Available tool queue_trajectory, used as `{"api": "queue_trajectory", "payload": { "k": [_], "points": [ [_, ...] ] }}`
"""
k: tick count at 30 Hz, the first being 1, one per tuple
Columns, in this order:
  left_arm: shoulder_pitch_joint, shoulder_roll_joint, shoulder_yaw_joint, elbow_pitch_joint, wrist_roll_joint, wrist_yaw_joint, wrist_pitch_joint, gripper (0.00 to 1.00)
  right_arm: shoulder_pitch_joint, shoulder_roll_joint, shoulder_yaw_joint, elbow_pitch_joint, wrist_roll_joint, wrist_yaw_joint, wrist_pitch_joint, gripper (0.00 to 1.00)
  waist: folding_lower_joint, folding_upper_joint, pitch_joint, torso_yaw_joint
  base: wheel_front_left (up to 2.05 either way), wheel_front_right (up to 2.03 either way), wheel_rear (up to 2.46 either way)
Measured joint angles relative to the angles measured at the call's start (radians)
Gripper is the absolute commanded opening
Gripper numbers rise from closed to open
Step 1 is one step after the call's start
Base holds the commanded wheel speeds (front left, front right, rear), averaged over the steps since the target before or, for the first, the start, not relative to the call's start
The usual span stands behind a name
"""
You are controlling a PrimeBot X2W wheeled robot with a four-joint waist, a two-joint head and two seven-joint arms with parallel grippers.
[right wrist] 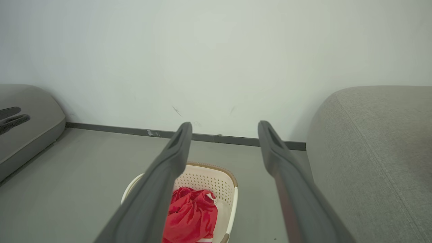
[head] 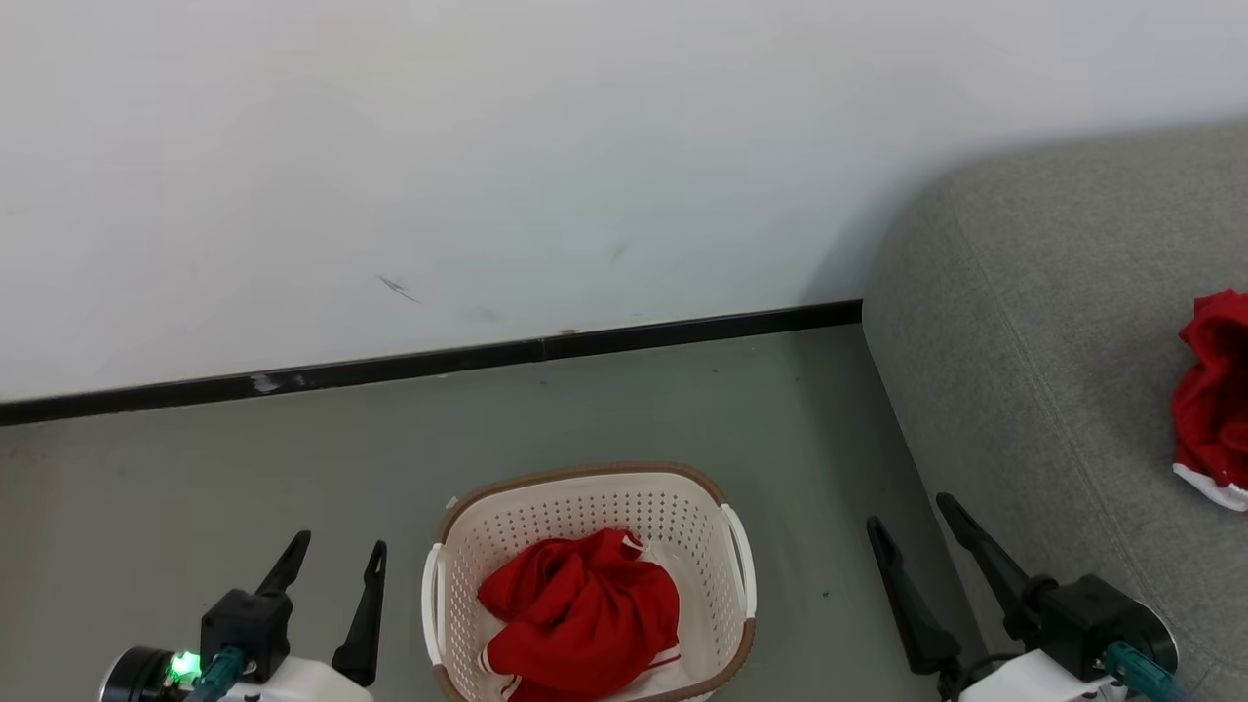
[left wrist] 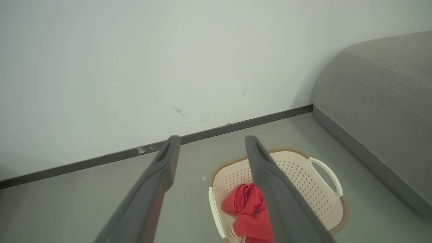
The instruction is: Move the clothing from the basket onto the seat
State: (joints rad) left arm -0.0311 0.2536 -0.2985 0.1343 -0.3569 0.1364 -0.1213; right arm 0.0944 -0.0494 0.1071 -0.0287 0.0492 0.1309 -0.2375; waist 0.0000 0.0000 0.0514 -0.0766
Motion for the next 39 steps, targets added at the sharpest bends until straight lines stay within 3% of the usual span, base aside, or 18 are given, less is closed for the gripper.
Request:
{"api": "queue_trajectory", "payload": {
  "k": [7,17,39],
  "points": [
    [-0.078,-0.002,-0.038,0.019,0.039,-0.026,0.028,1.00,-0.002,0.001,-0.010,-0.019,-0.007,0.000,0.000,1.00,0.0000,0.0000,0.048,-0.007,0.00,0.00,0.00],
    [-0.169,-0.027,-0.077,0.062,0.054,-0.044,0.050,1.00,-0.031,0.004,-0.110,-0.076,-0.011,0.000,0.000,1.00,0.0000,0.0000,0.145,-0.027,0.00,0.00,0.00],
    [-0.361,-0.029,-0.152,0.163,0.157,-0.088,0.068,1.00,-0.176,0.008,-0.202,-0.169,-0.008,0.000,-0.009,1.00,0.0000,0.0000,0.411,-0.105,0.00,0.00,0.00]
  ]
}}
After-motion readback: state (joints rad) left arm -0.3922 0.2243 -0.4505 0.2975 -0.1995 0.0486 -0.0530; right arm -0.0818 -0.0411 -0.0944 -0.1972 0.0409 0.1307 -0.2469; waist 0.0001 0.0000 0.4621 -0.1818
